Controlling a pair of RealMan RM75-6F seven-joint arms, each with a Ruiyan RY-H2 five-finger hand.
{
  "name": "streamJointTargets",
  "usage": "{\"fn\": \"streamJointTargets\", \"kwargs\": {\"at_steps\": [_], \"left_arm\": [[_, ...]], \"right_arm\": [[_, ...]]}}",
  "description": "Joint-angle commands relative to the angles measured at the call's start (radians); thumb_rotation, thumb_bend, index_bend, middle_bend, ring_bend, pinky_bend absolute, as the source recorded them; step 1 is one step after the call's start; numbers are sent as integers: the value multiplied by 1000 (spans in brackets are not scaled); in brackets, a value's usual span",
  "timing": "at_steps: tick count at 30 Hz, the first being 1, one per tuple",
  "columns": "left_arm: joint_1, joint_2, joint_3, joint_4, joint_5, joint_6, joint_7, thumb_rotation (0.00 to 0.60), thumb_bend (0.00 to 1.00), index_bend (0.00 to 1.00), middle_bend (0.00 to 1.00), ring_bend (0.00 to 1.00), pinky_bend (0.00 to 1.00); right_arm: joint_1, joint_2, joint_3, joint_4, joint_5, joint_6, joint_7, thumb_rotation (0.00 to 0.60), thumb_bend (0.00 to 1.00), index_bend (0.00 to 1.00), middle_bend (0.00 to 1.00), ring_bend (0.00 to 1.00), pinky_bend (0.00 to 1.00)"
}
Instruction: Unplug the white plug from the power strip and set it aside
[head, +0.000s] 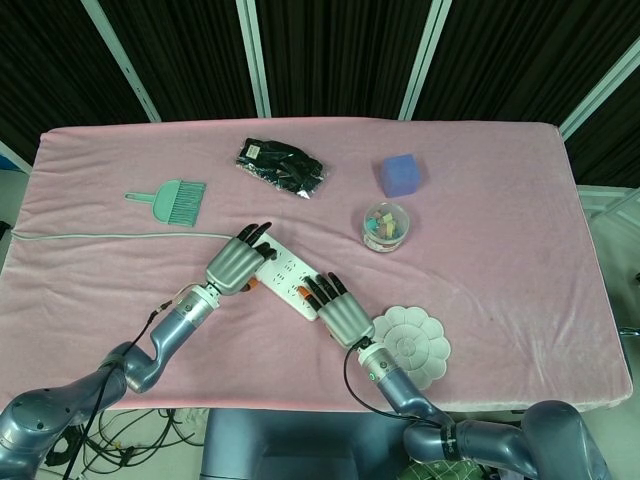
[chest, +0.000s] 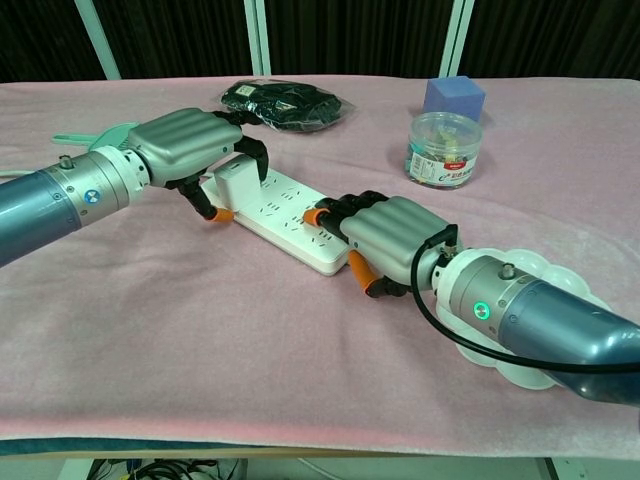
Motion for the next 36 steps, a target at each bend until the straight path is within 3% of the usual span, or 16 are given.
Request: {"fn": "streamJointTargets", "kwargs": {"at_steps": [1,17,27,36], "left_arm": [[0,-2,0,2,-1,2,-3,600,283,421,417,27,146],[-5,6,8,-12,3,1,-6,600,453,505,486,56,146],[-6,18,8,-32,-5,-13,2,600,458,506,486,57,146],[-6,27,3,-50,-12,-14,3,600,478,527,504,62,146]], "right_arm": [[0,1,-1,0,0,0,0,600,822,67,56,26,60],[-2,8,-2,-7,4,-4,-1,600,823,96,70,35,60],[4,16,-18,-17,-5,-23,-11,600,822,255,138,84,60],[5,14,-19,-15,2,-25,-25,600,820,263,151,103,60]]}}
